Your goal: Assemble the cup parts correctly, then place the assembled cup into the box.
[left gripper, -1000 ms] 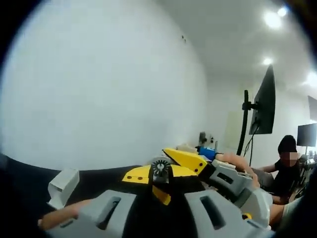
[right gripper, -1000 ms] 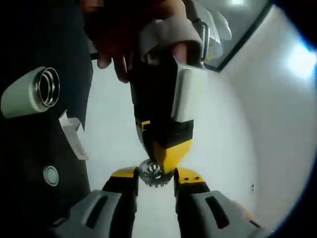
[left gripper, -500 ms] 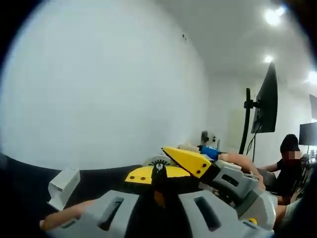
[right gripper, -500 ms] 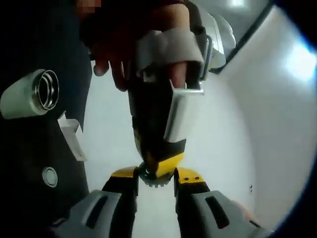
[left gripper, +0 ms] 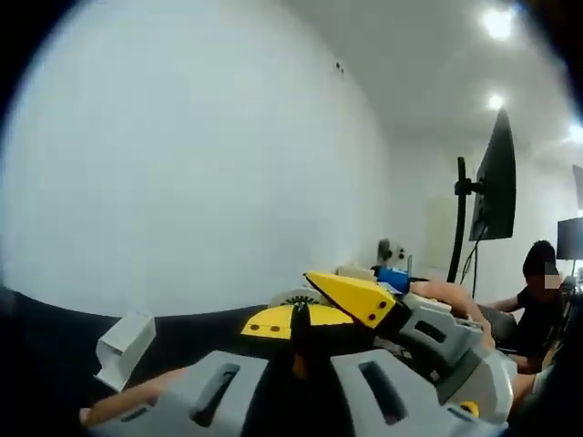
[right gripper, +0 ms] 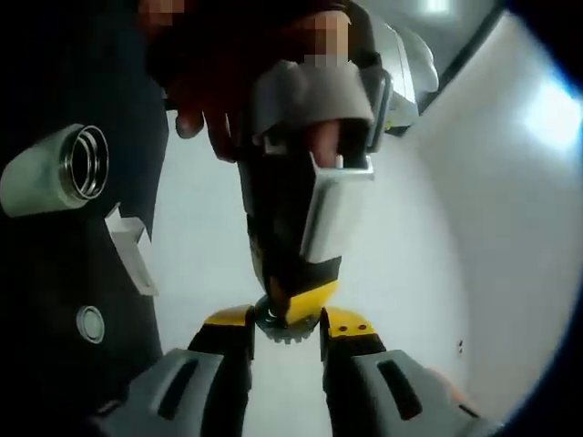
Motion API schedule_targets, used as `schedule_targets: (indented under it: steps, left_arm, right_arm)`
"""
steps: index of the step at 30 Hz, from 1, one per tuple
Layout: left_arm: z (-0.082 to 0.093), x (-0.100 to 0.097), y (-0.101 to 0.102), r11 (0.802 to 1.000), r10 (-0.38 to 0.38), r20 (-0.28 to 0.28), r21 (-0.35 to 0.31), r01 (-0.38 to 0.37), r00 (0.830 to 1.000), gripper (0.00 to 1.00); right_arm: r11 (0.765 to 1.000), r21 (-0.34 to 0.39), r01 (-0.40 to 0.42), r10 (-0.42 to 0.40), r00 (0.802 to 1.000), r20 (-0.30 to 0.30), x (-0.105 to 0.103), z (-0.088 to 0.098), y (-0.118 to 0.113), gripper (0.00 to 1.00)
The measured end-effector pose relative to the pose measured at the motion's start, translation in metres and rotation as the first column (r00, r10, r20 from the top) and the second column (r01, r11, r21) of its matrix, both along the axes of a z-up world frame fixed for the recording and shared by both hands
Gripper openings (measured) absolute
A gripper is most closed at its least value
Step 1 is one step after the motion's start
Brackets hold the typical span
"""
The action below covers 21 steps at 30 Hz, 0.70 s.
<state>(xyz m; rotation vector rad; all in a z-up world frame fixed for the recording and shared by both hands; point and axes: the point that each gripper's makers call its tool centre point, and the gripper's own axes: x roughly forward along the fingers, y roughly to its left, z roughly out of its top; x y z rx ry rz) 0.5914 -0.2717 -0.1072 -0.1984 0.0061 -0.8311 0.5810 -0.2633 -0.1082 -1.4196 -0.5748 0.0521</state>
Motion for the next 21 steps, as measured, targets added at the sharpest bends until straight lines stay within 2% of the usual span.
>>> schedule_targets:
  steps: [11,14,18,21]
  left_arm:
    - [0.0,0.001,0.001,1.0,-0.004,-0.007,-0.001,0.004,1.0,0.0]
    - [0.0,0.002,0.002,1.0,0.003,0.006,0.021,-0.003,1.0,0.0]
    - [0.002,0.004,0.008,1.0,0.004,0.0,0.017,-0.004,1.0,0.0]
    - [0.004,0.002,0.012,1.0,-0.002,-0.001,0.027,0.002,1.0,0.0]
  right_arm:
    - [1.0,-0.002,-0.008,0.008,1.0,0.016,-0.003,0.001,0.001,0.26]
    - [0.999,0.017,-0.034,0.035,0.999,-0.02,-0.004,-0.001,0.003,0.27]
    - [0.999,0.027,-0.042,0.044,0.997,-0.064,0.001,-0.006,0.001,0.31]
    - [0.998,0.051,-0.043,0.049,0.992,-0.118,0.004,-0.012,-0.004,0.34]
